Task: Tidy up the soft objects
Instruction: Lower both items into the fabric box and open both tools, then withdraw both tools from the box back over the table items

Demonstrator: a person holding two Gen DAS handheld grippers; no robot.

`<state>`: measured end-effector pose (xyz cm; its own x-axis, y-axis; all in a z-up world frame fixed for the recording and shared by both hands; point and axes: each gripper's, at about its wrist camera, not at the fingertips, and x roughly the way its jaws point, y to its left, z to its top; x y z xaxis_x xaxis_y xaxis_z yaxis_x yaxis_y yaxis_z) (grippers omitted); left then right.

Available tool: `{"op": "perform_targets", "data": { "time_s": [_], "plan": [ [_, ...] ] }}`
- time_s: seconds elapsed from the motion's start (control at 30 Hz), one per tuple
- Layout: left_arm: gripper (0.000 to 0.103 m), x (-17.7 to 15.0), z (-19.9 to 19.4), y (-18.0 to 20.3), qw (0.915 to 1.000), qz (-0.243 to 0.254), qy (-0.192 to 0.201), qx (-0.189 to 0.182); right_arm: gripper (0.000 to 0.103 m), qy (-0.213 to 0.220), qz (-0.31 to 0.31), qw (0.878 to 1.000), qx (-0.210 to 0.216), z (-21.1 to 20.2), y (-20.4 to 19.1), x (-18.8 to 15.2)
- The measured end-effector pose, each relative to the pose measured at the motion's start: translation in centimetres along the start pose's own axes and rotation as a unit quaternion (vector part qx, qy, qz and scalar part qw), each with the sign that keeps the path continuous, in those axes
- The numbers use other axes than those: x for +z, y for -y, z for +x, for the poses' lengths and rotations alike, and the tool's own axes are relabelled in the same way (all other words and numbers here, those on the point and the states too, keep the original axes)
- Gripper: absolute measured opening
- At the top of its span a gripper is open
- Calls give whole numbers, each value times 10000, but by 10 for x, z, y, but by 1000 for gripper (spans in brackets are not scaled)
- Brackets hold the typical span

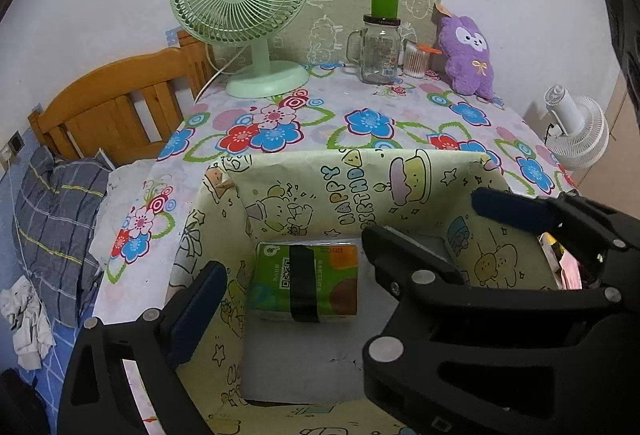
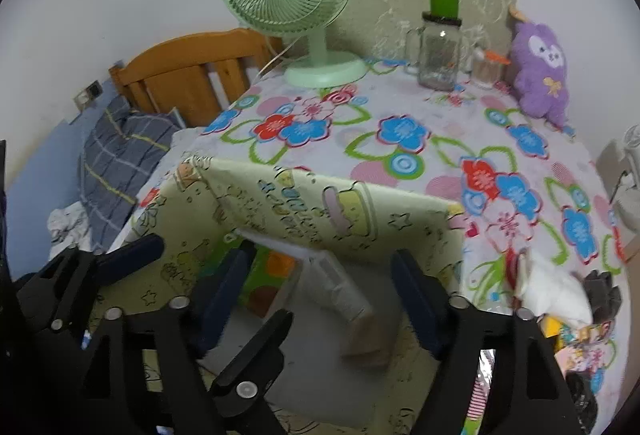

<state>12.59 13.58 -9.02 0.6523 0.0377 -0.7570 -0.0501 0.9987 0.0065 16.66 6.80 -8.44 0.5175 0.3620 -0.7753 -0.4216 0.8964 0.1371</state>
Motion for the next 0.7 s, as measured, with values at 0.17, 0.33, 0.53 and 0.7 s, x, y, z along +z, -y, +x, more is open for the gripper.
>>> {"op": "perform_targets", "data": {
  "time_s": [0.17, 0.33, 0.53, 0.7],
  "plan": [
    [100, 0, -9, 3, 9999, -8, 101, 89, 81, 42, -4, 10000, -3, -8, 1, 0],
    [100, 2, -20, 6, 9996, -26, 251, 142, 83, 163, -23, 9998, -64, -22, 1, 1],
    [100, 4, -35, 12, 9987, -67, 476, 159, 89, 331, 58, 9994, -52, -39, 6, 1],
    [100, 4, -46, 21, 9978, -8, 636, 202, 89, 498, 39, 9987, -87, -54, 9, 0]
  ]
}}
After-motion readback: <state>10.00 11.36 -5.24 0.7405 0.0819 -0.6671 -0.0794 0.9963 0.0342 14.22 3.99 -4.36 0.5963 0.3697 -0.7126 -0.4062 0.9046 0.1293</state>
